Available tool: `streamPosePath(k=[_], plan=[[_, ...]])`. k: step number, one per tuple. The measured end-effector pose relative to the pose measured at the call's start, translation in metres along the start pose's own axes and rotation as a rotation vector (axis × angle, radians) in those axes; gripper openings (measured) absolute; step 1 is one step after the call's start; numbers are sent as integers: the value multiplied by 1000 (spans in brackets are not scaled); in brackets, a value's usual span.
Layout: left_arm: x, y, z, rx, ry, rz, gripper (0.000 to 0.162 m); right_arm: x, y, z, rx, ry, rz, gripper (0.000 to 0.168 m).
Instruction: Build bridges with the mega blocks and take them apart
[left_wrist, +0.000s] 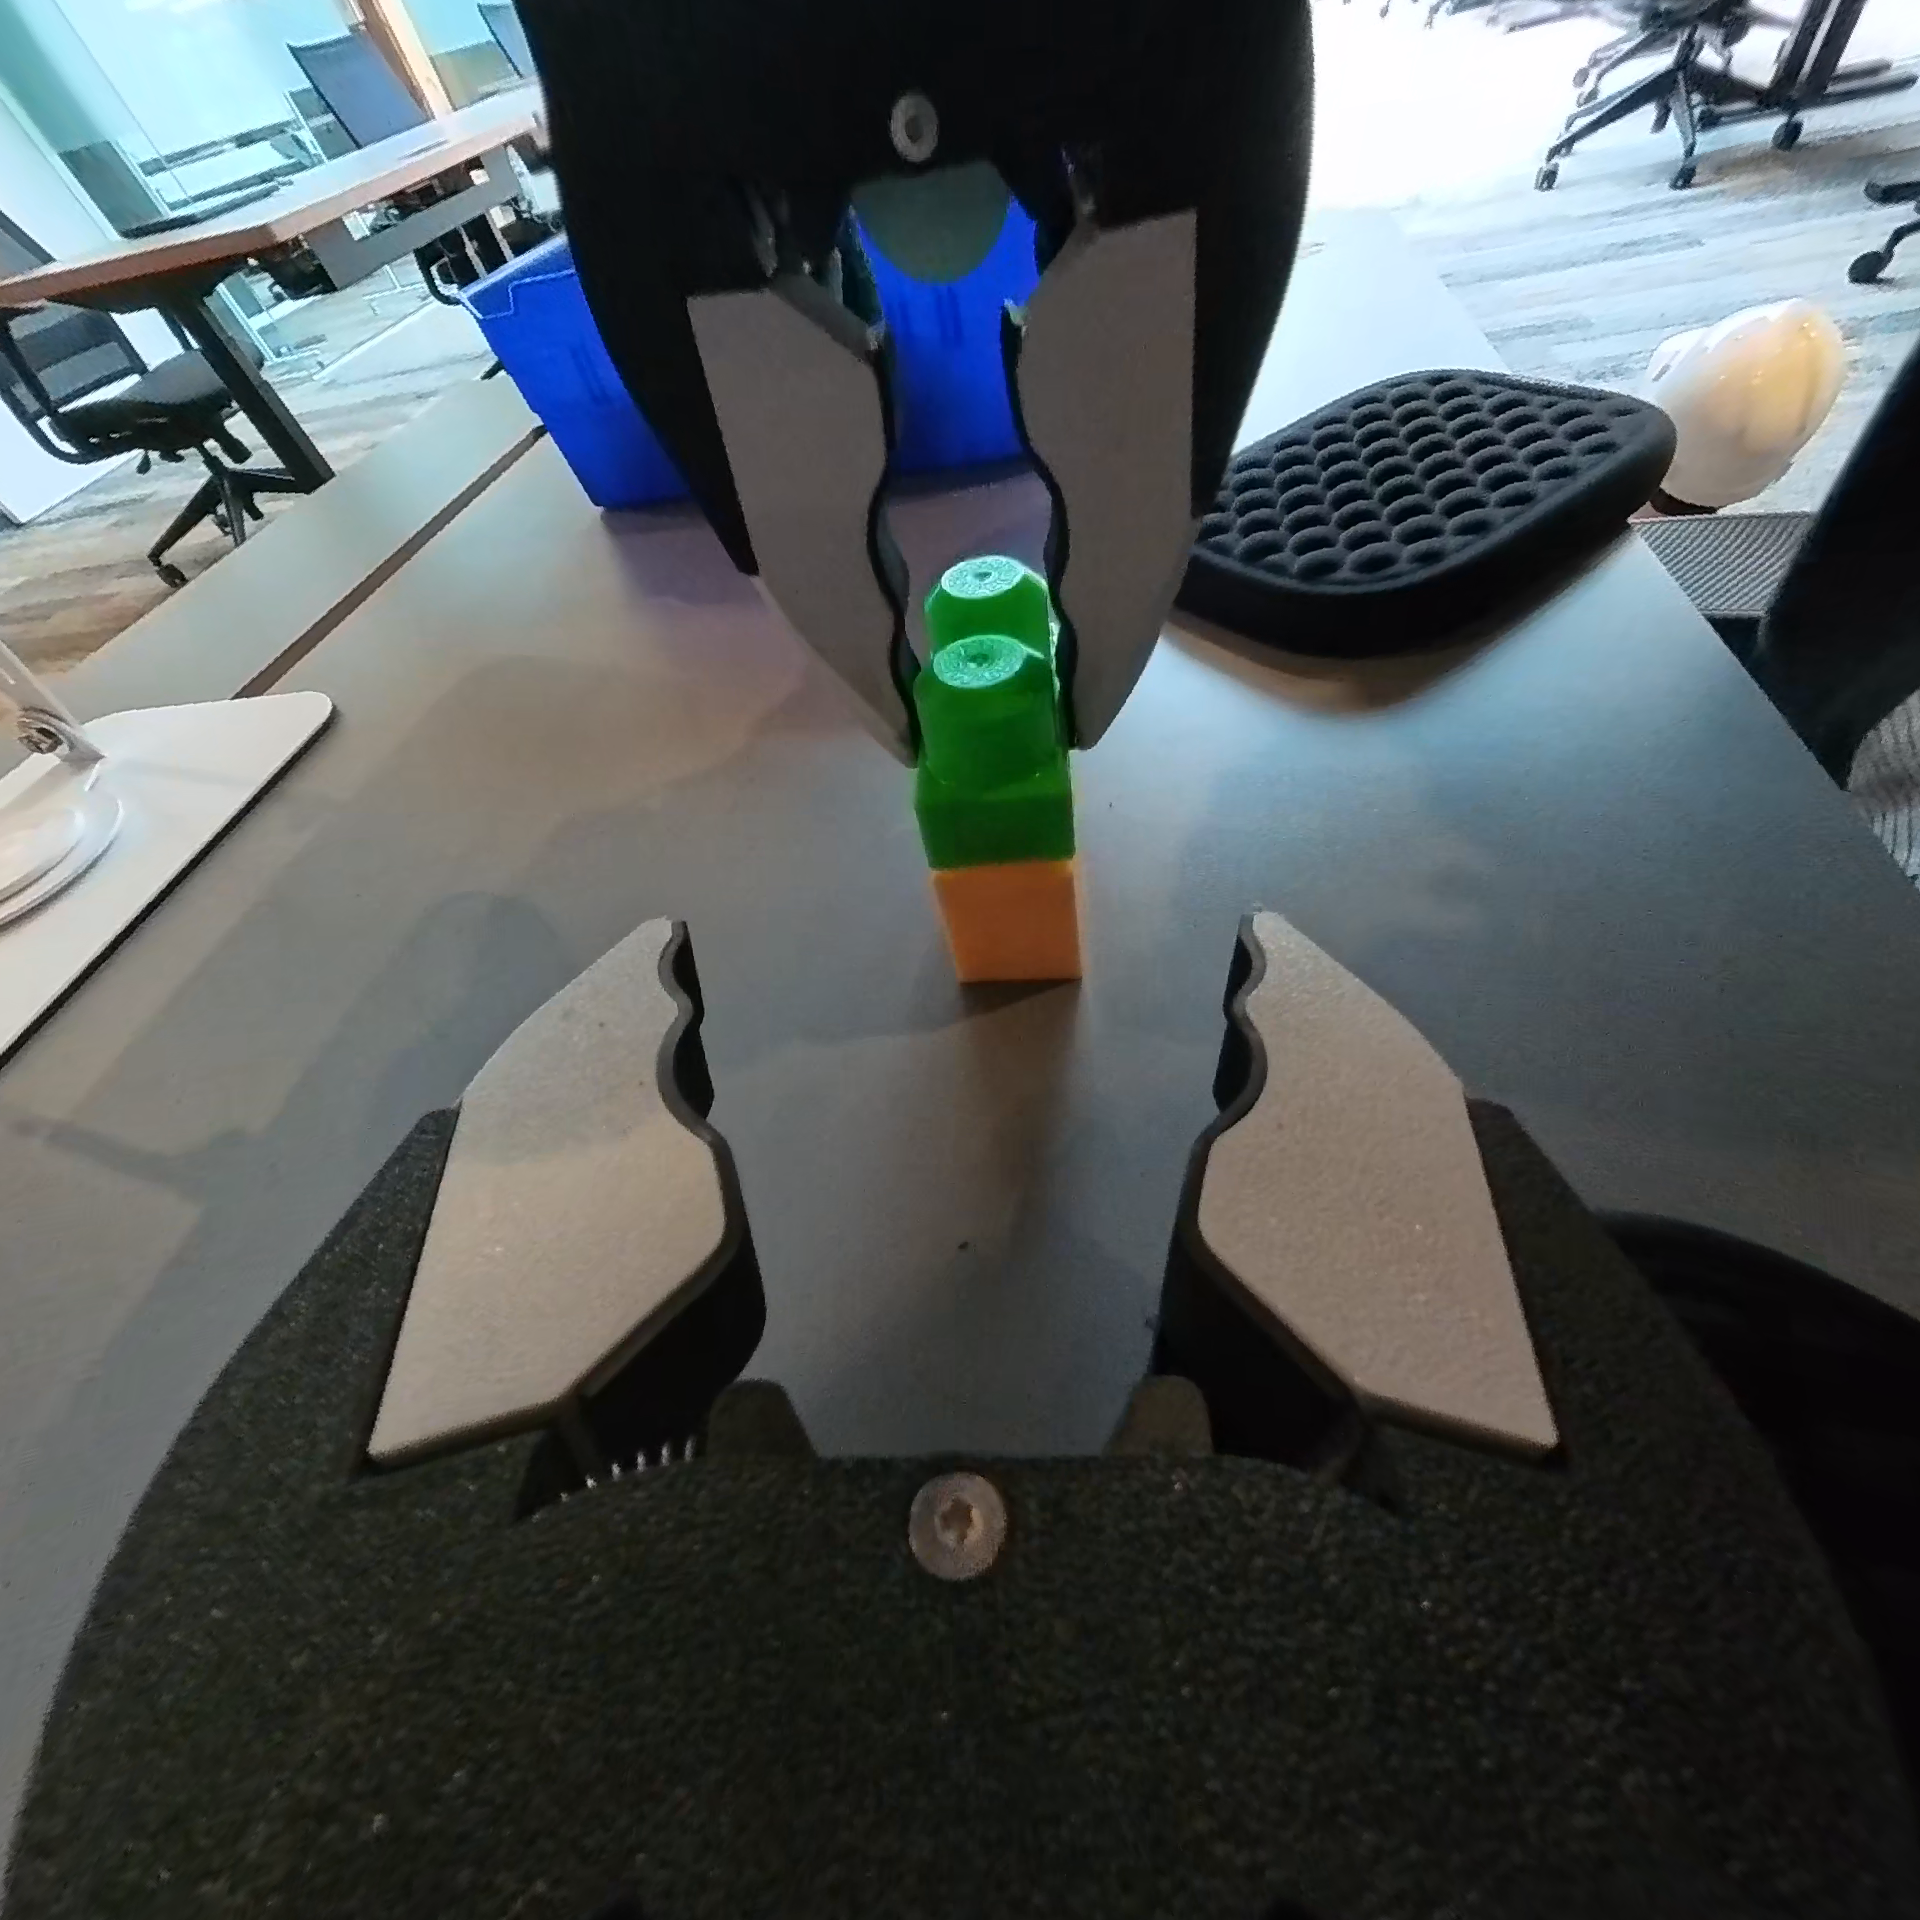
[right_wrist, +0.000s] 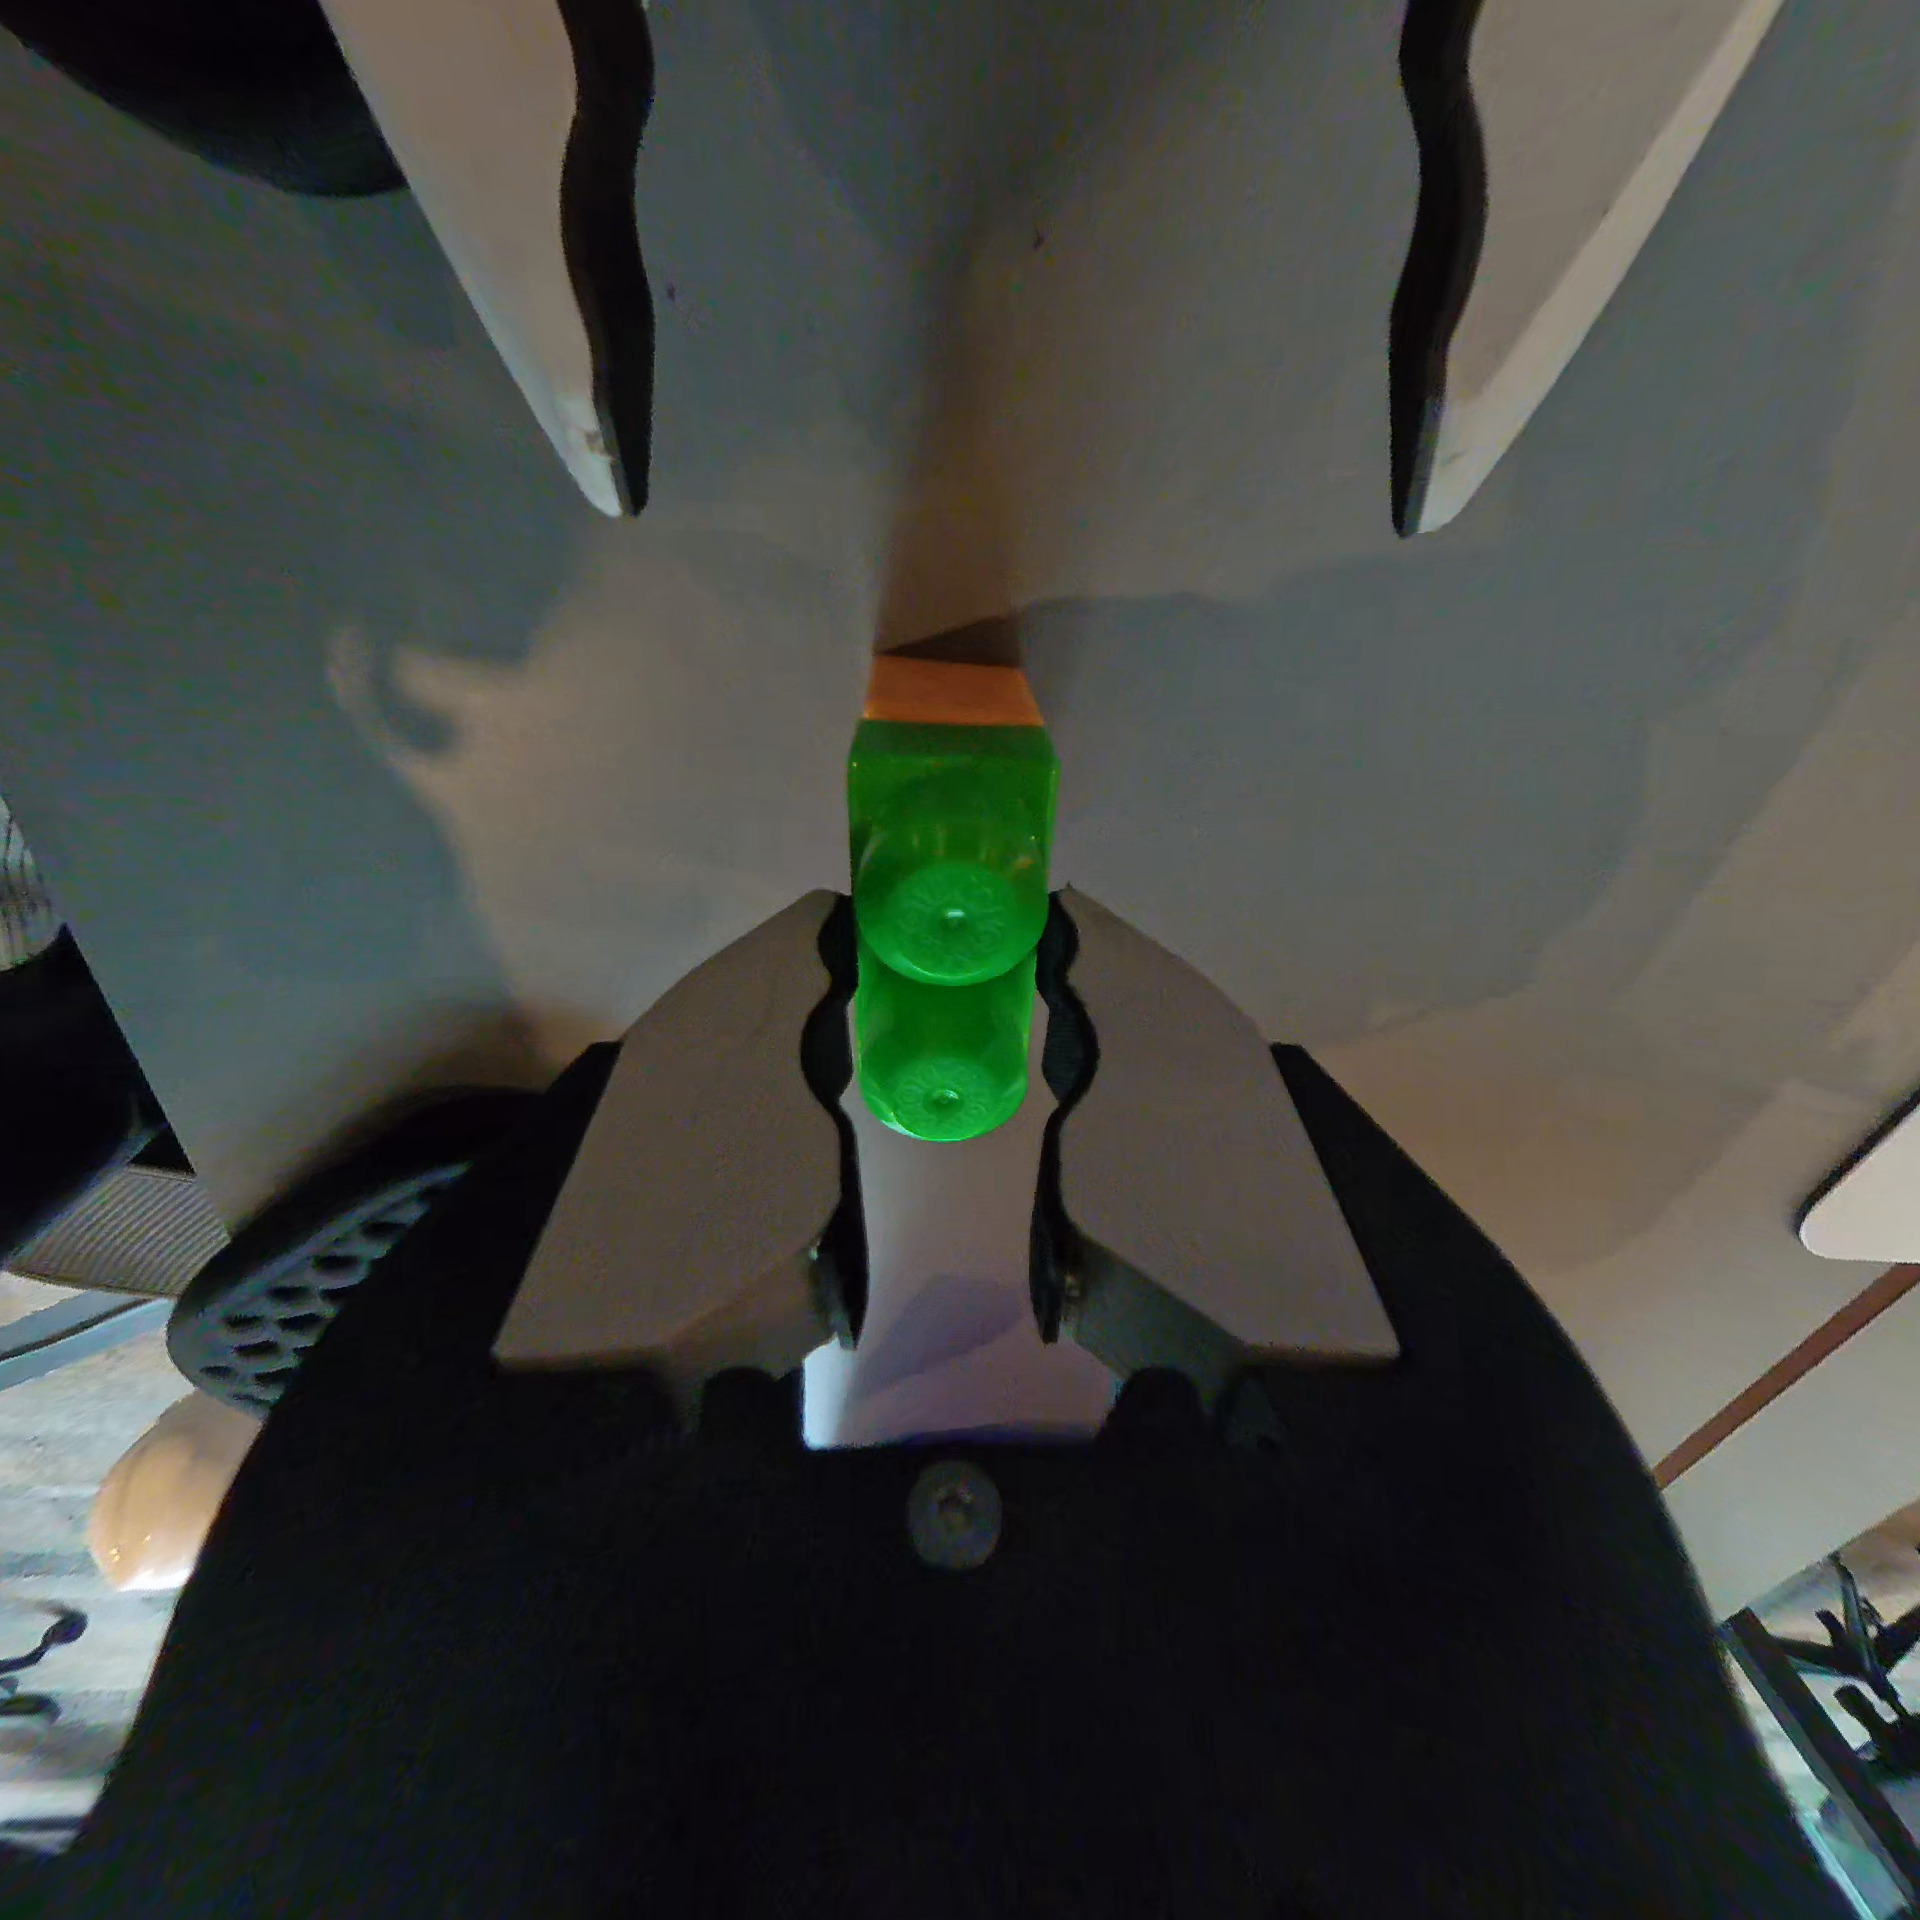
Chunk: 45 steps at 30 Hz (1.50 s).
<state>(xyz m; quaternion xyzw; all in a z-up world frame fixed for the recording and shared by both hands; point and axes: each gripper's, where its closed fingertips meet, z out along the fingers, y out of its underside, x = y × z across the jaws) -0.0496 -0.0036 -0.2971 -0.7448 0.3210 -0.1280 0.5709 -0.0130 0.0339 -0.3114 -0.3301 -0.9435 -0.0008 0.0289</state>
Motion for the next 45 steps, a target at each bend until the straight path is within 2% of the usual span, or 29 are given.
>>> streamPosePath(k=[14, 26, 45], plan=[[1, 0, 0, 0, 4, 14, 95, 0, 1, 5, -55, 17, -9, 34], [1, 0, 0, 8, 9, 3, 94, 0, 0, 10, -21, -23, -2, 35], [0, -1, 0, 7, -5, 13, 92, 2, -1, 12, -18, 20, 24, 36]])
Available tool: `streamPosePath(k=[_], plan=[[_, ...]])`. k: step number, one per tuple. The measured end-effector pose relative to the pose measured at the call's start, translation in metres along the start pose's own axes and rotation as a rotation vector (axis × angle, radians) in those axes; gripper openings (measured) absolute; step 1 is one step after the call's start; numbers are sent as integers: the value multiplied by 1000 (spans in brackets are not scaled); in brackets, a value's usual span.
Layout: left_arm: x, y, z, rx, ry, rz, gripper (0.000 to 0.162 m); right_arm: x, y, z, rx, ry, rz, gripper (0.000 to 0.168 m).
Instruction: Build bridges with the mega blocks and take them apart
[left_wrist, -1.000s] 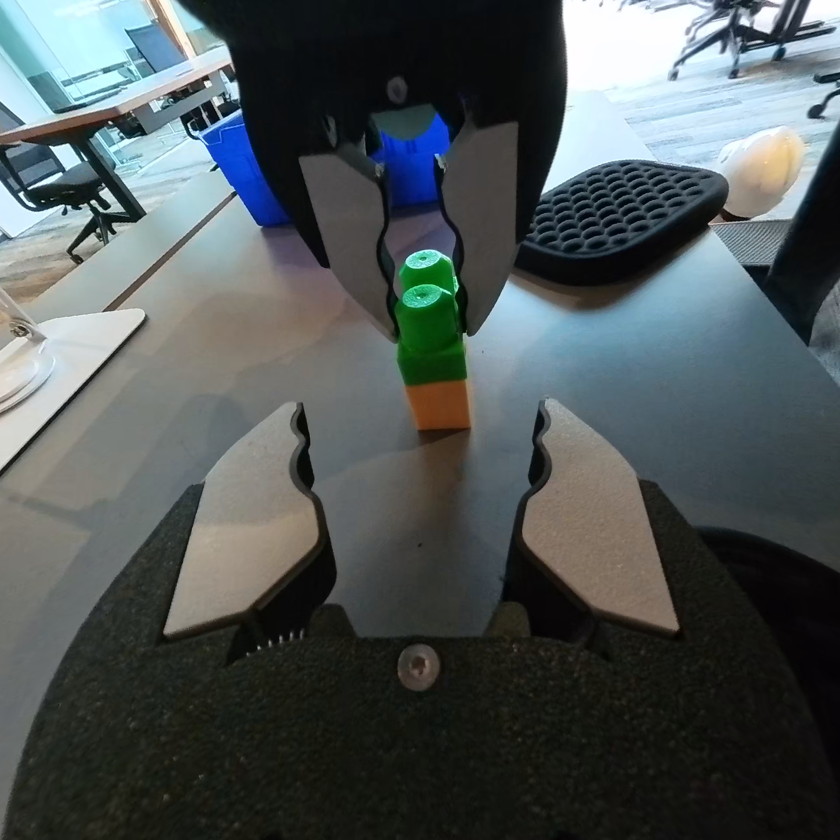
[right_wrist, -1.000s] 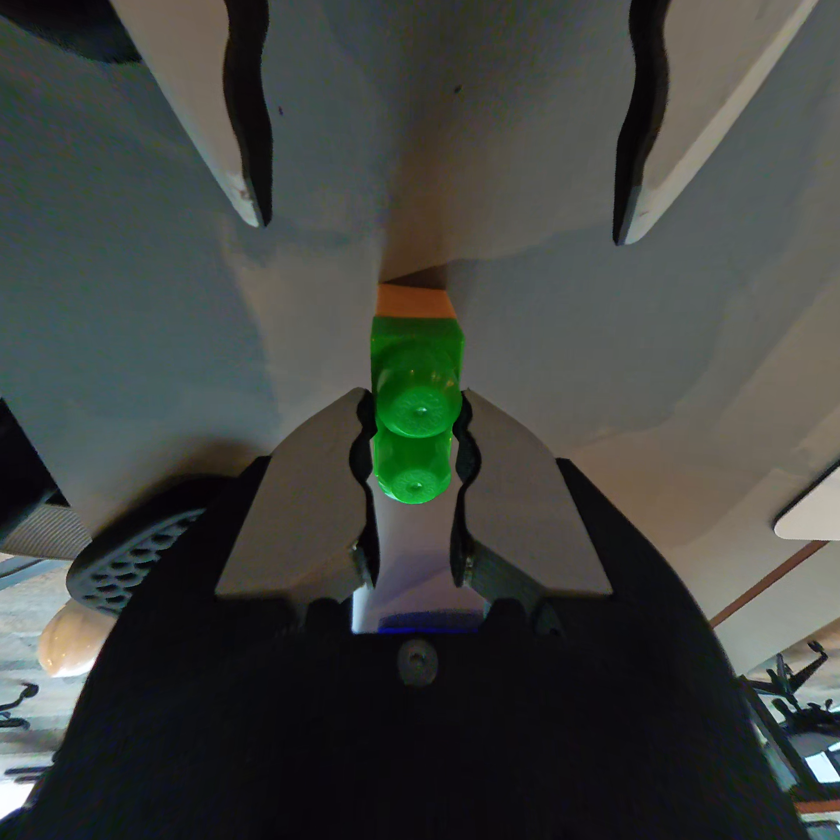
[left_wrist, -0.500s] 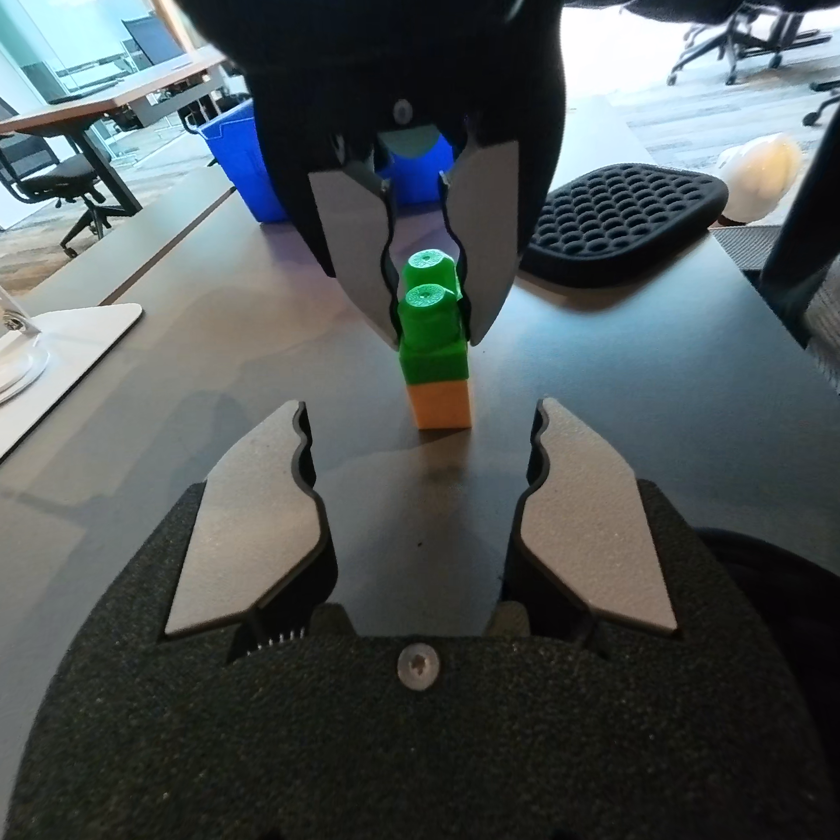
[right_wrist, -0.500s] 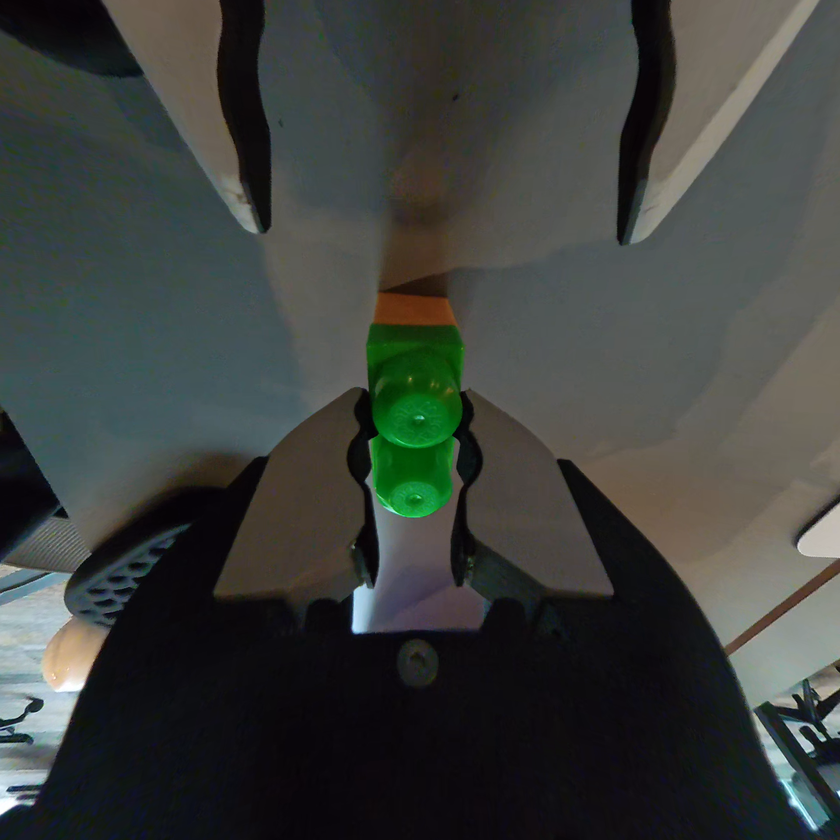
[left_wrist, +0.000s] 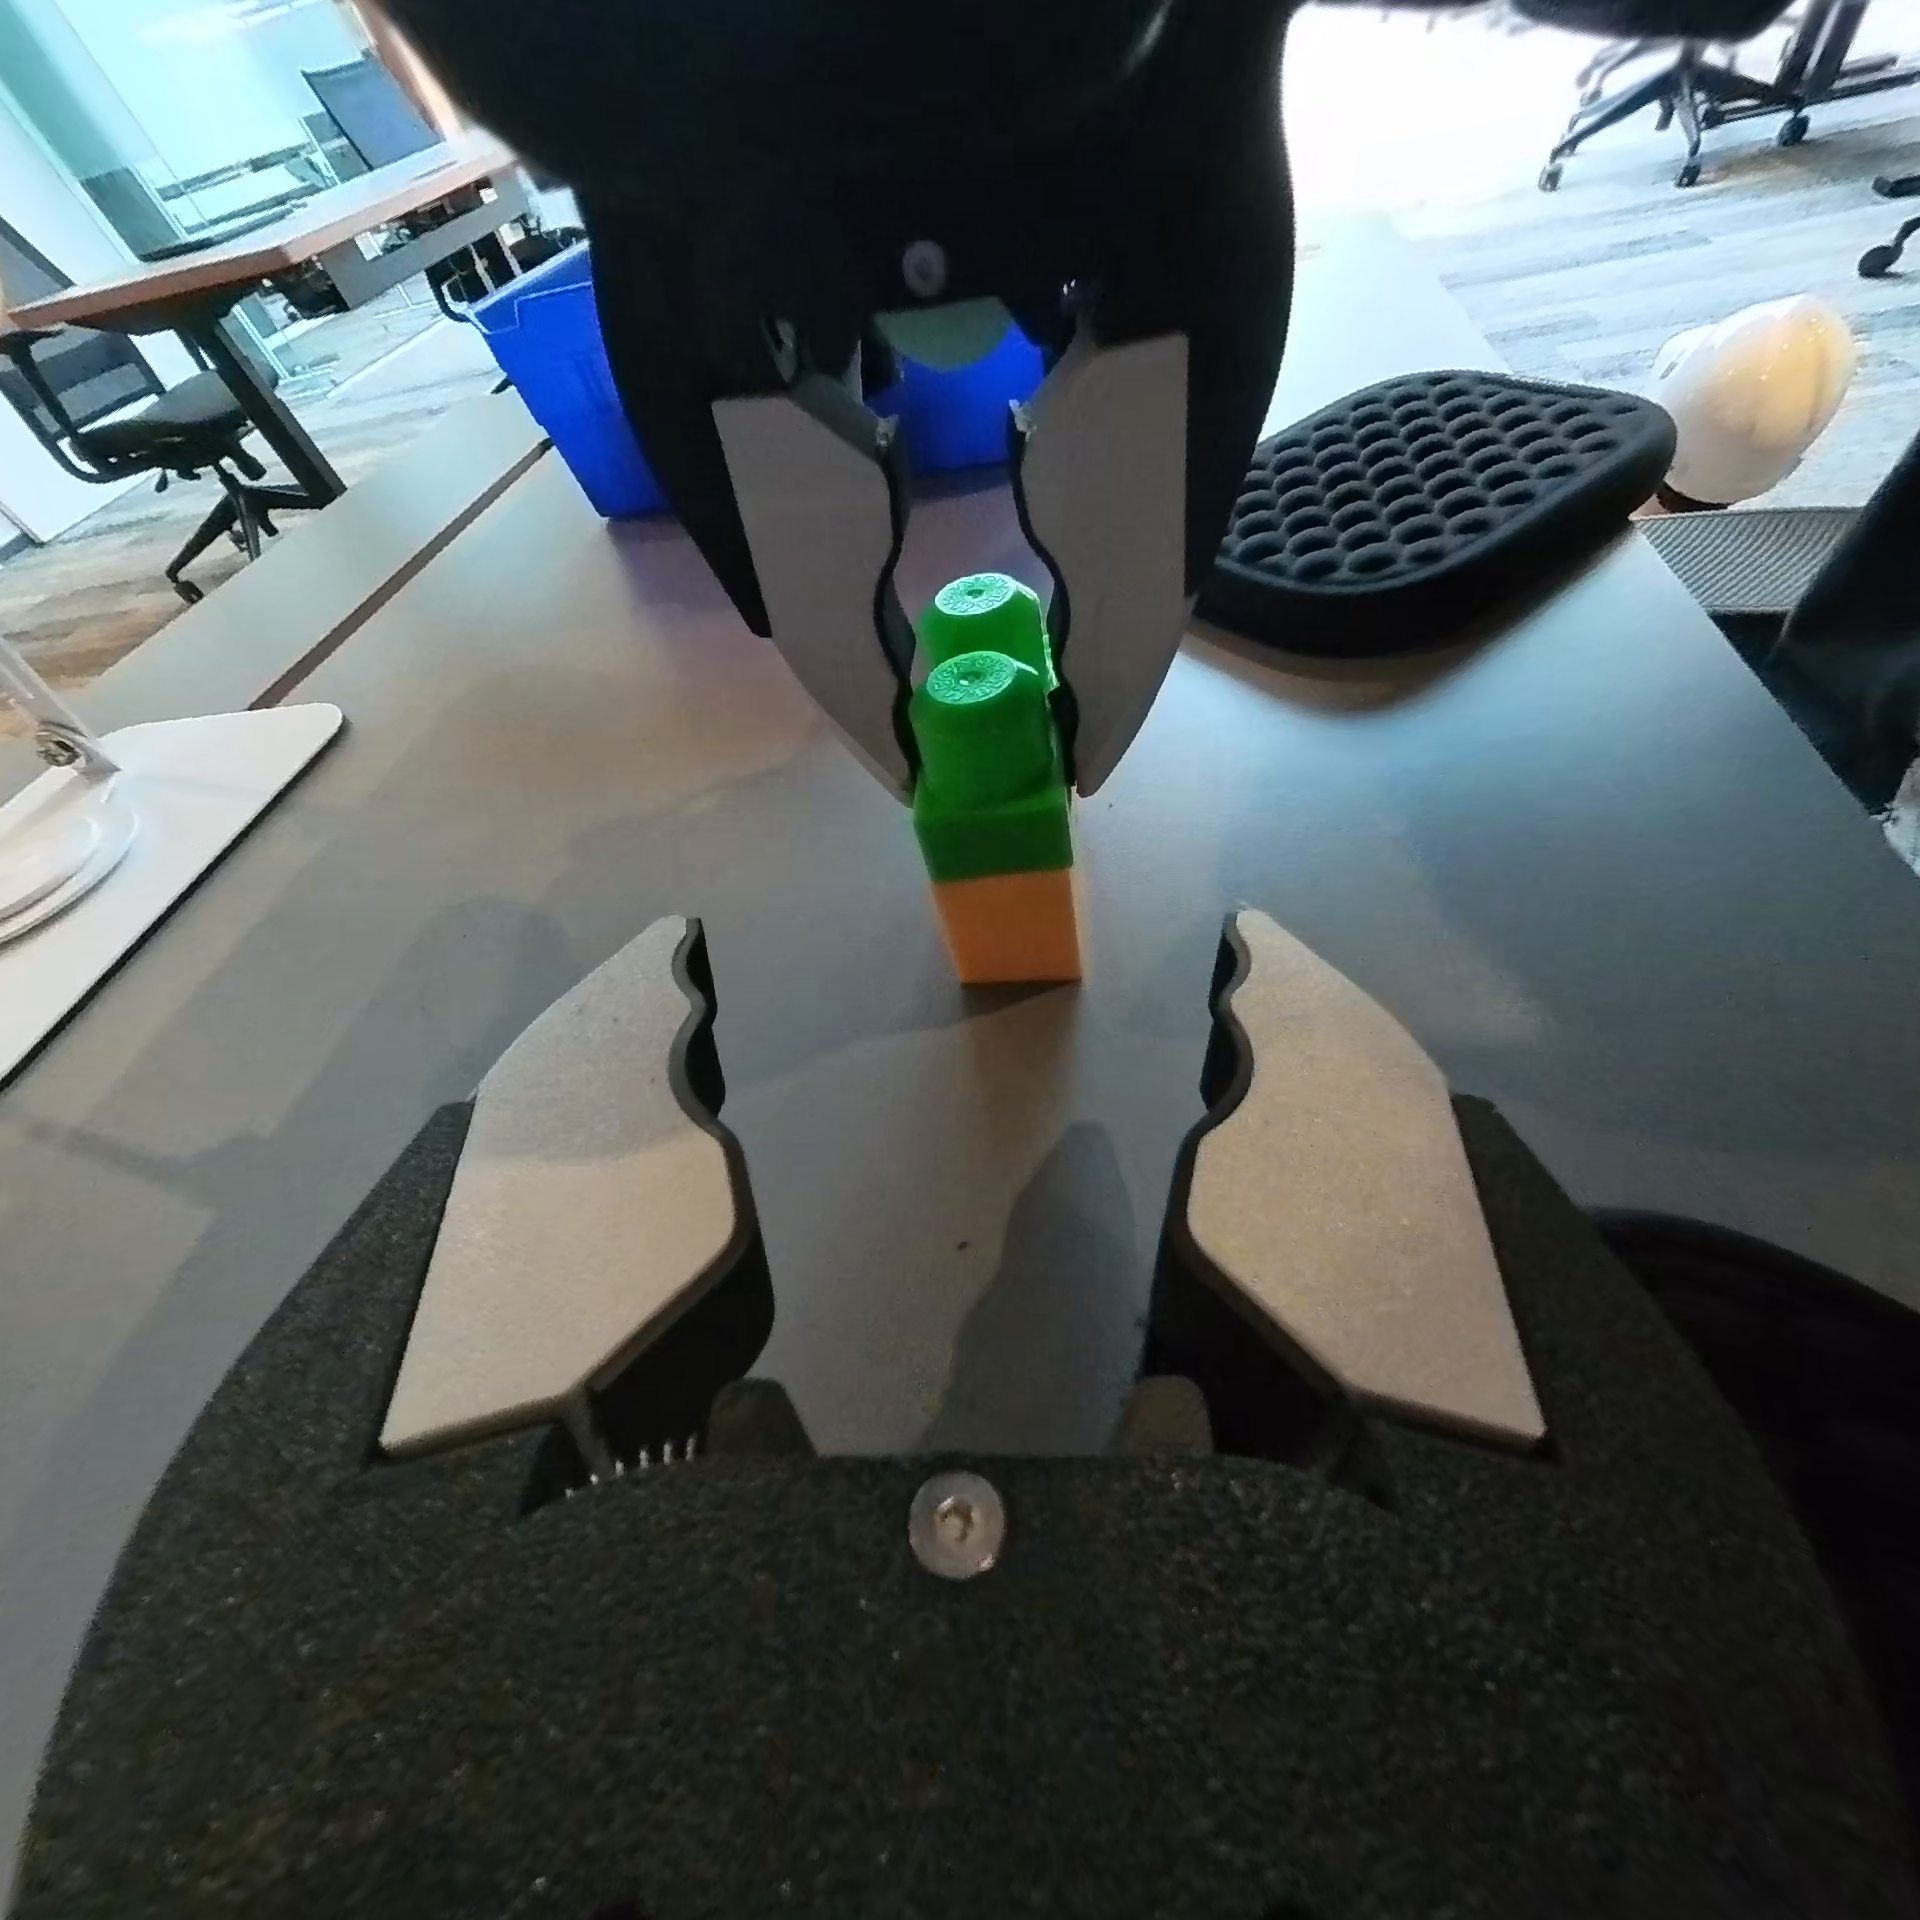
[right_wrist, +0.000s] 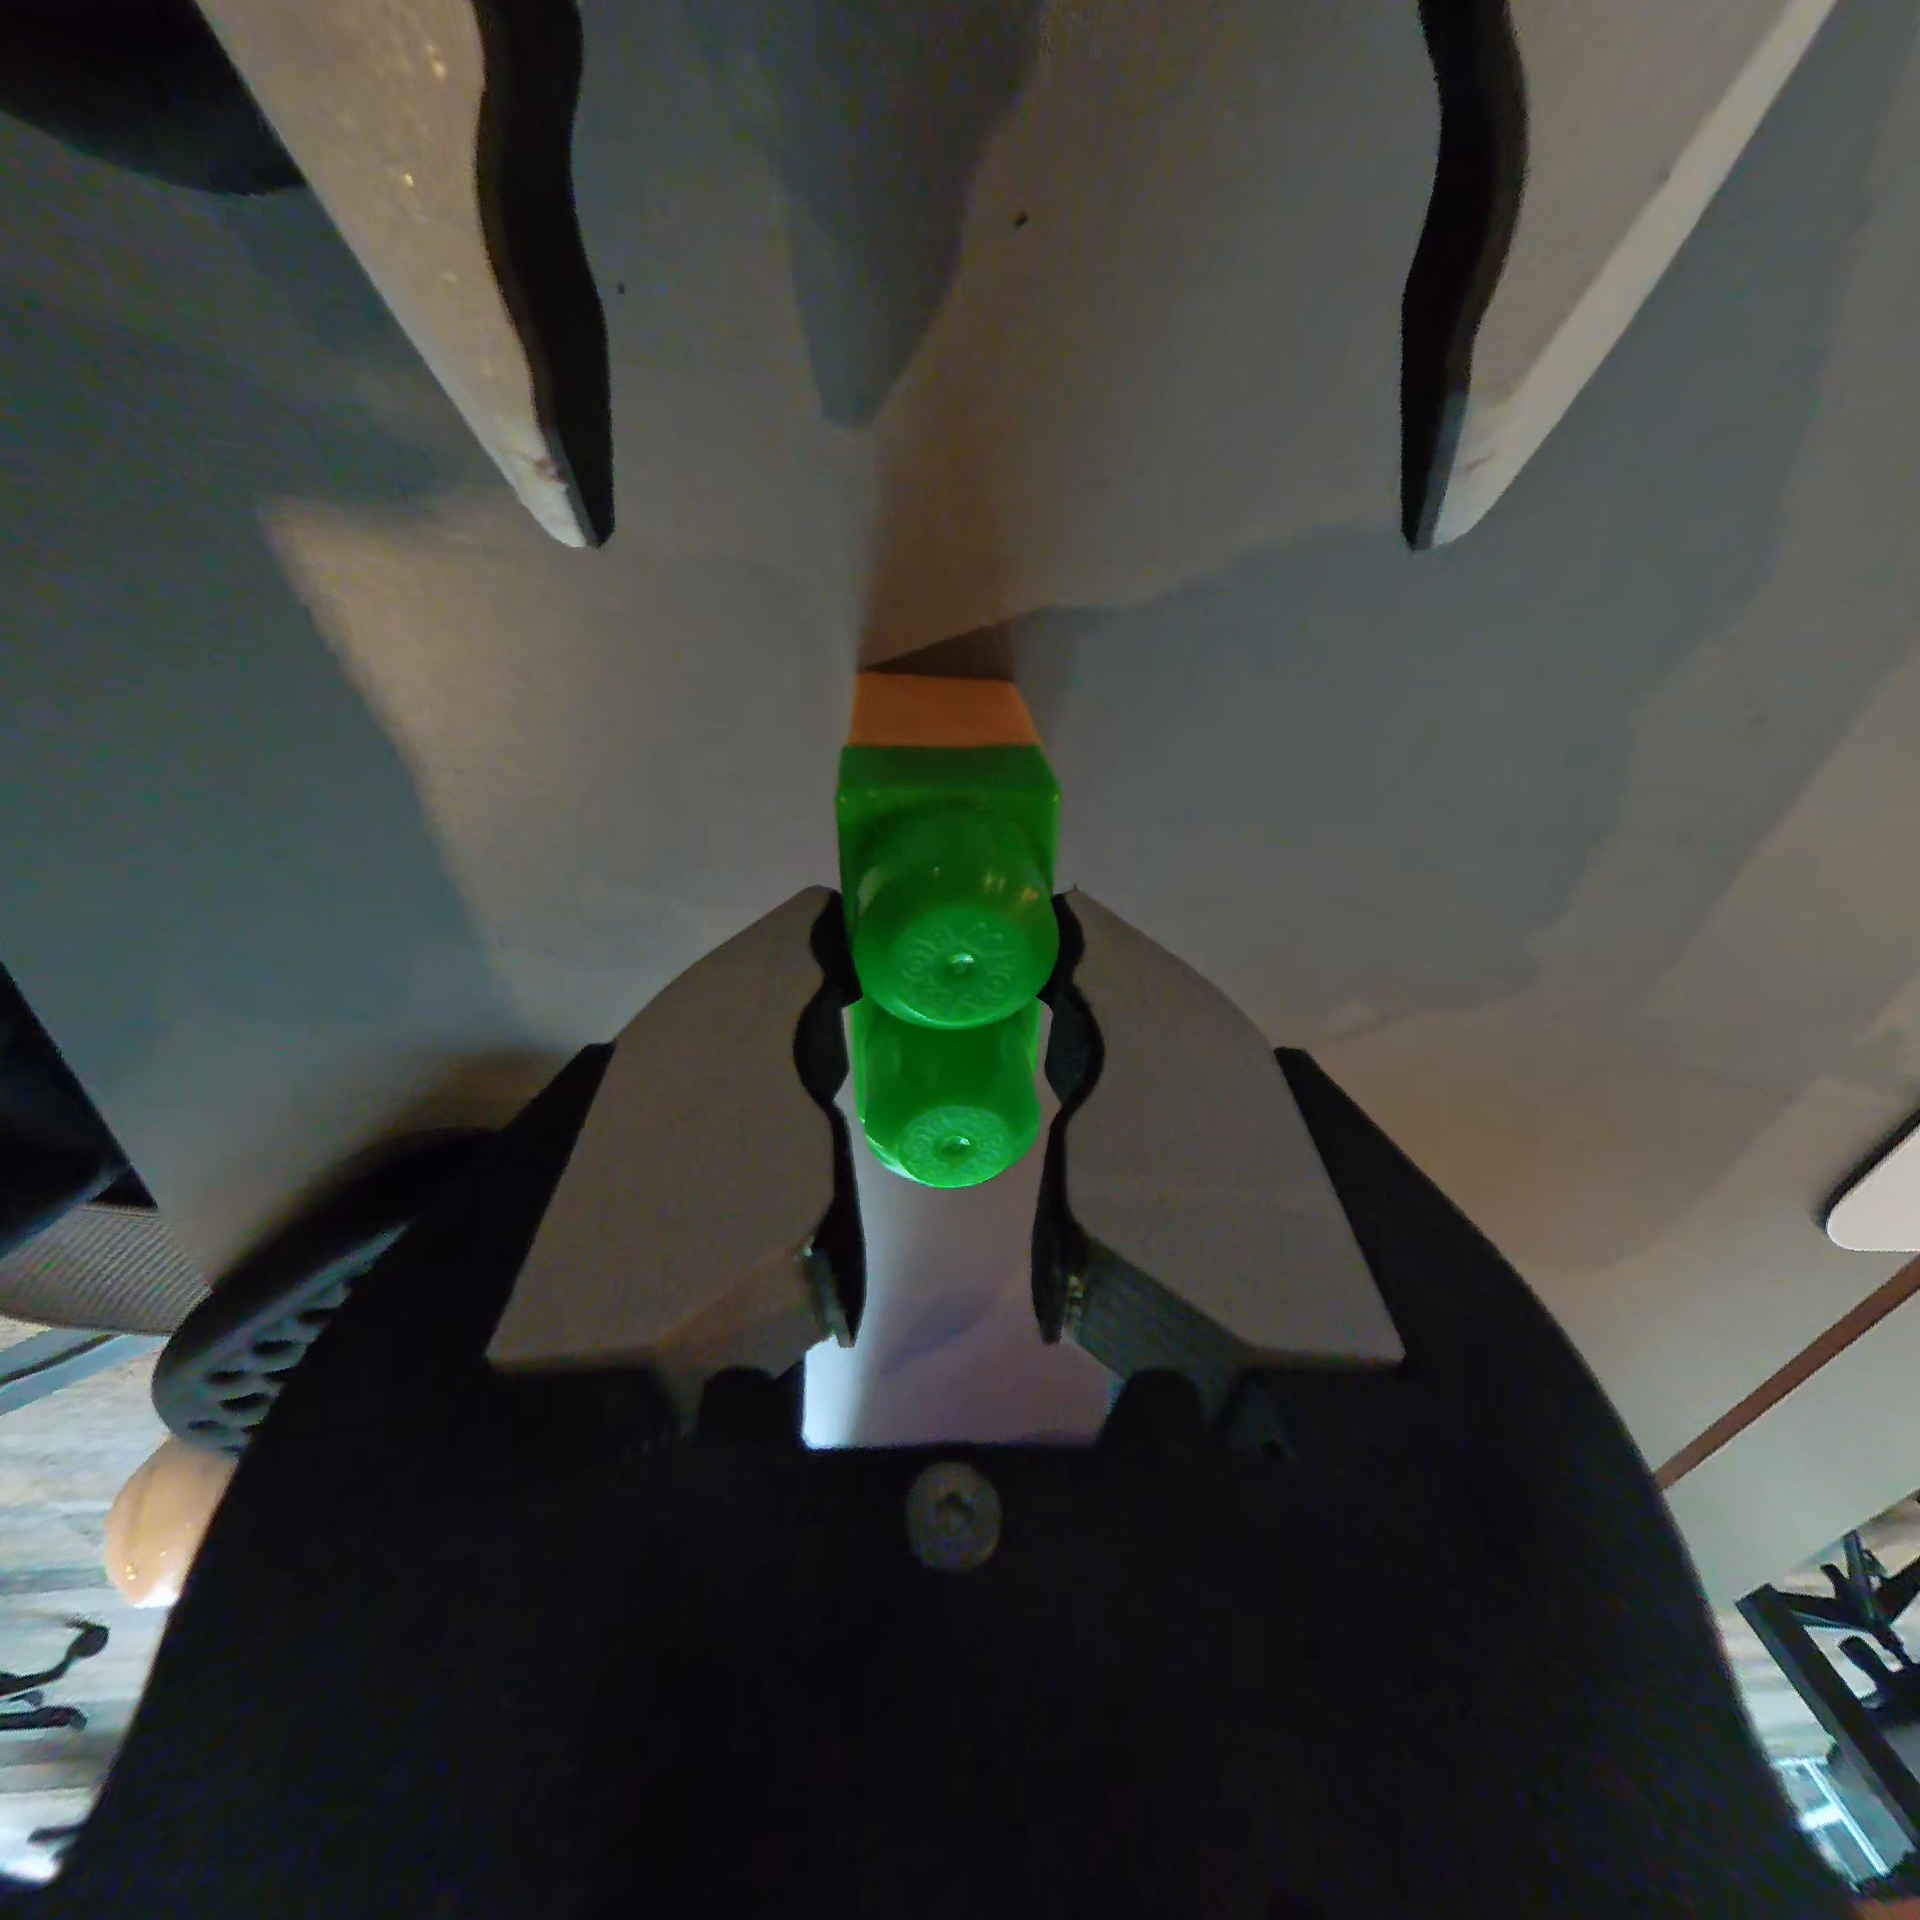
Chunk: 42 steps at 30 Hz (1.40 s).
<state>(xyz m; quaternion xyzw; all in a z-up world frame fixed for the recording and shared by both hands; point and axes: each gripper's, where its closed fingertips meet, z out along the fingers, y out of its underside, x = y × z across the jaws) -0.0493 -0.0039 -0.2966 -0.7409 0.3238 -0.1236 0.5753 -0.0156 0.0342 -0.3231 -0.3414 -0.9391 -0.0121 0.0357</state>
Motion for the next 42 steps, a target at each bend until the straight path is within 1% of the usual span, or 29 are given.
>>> streamPosePath(k=[12, 18, 20, 22, 24, 26, 29, 31, 34, 37, 40, 42], plan=[[1, 0, 0, -3, 0, 4, 91, 0, -1, 1, 16, -6, 19, 36], [2, 0, 0, -3, -3, 20, 91, 0, -1, -1, 75, 3, 19, 36], [1, 0, 0, -3, -4, 14, 91, 2, -2, -13, 119, 5, 53, 35], [0, 0, -1, 2, -6, 1, 91, 8, 5, -34, 155, 24, 113, 36], [-1, -2, -2, 14, -11, -6, 91, 16, 28, -59, 163, 47, 201, 36], [-2, -3, -3, 22, -15, -11, 90, 26, 62, -86, 160, 79, 315, 36], [-3, -2, -2, 20, -15, -20, 90, 35, 134, -121, 116, 121, 501, 36], [-3, -2, -3, 20, -17, -19, 90, 36, 187, -135, 73, 150, 626, 36], [-2, -2, -2, 17, -17, -10, 90, 26, 260, -139, 5, 157, 800, 35], [-3, -2, -2, 15, -20, -18, 90, 13, 322, -133, -52, 161, 961, 35], [-5, -3, -3, 23, -24, -28, 90, 2, 364, -117, -73, 142, 1085, 35], [-5, -3, -3, 26, -25, -31, 90, -2, 382, -102, -89, 125, 1129, 35]])
